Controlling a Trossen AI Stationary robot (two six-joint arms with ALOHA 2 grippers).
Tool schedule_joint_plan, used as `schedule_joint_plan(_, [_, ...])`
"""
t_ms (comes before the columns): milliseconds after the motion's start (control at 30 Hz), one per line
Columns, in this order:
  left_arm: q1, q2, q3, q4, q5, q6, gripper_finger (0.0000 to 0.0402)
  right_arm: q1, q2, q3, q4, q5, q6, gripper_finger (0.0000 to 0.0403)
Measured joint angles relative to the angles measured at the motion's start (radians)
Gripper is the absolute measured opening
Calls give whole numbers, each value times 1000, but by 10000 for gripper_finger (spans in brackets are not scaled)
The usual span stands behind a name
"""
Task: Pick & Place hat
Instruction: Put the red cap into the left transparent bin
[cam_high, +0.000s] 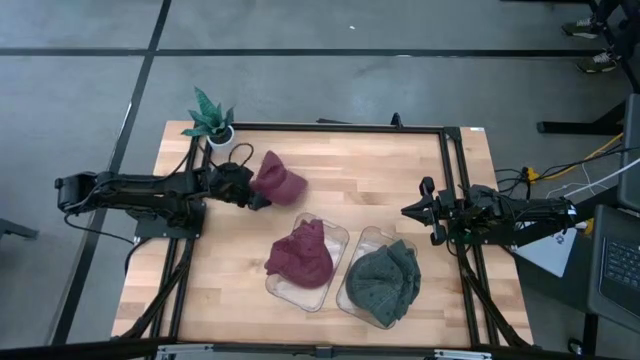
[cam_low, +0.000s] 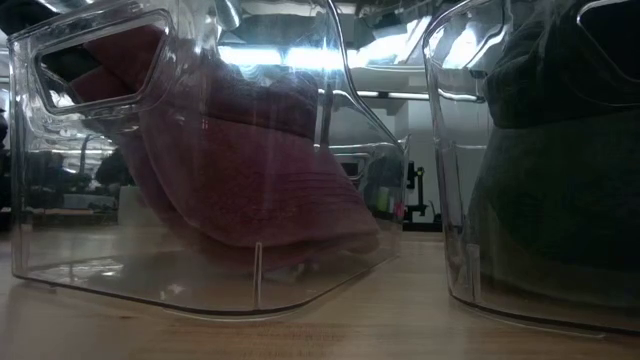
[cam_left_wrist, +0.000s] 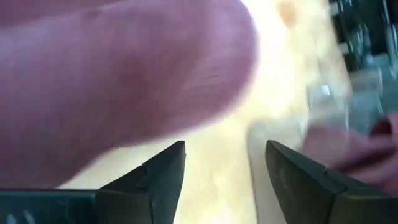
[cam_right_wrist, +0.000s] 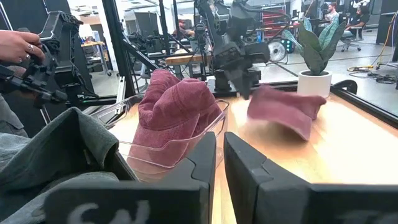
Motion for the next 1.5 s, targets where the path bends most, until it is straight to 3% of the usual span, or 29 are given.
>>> schedule_joint_plan(300, [-66, -7, 1, 35, 350, 13, 215, 0, 0, 0, 0, 0, 0, 34])
schedule_joint_plan(433, [-79, -35, 7, 77, 373, 97, 215, 0, 0, 0, 0, 0, 0, 34])
schedule_joint_plan(533, [-84, -57, 54, 17, 283, 240, 214, 0, 0, 0, 0, 0, 0, 34])
schedule_joint_plan(800, [-84, -69, 246, -364, -147, 724, 214, 0, 0, 0, 0, 0, 0, 34])
schedule_joint_plan(1100, [-96, -57, 267, -450, -361, 1074, 214, 0, 0, 0, 0, 0, 0, 34])
schedule_joint_plan(1300, [-111, -16, 267, -479, -375, 1128, 214, 0, 0, 0, 0, 0, 0, 34])
schedule_joint_plan(1500, [-101, 72, 267, -483, -458, 1027, 214, 0, 0, 0, 0, 0, 0, 34])
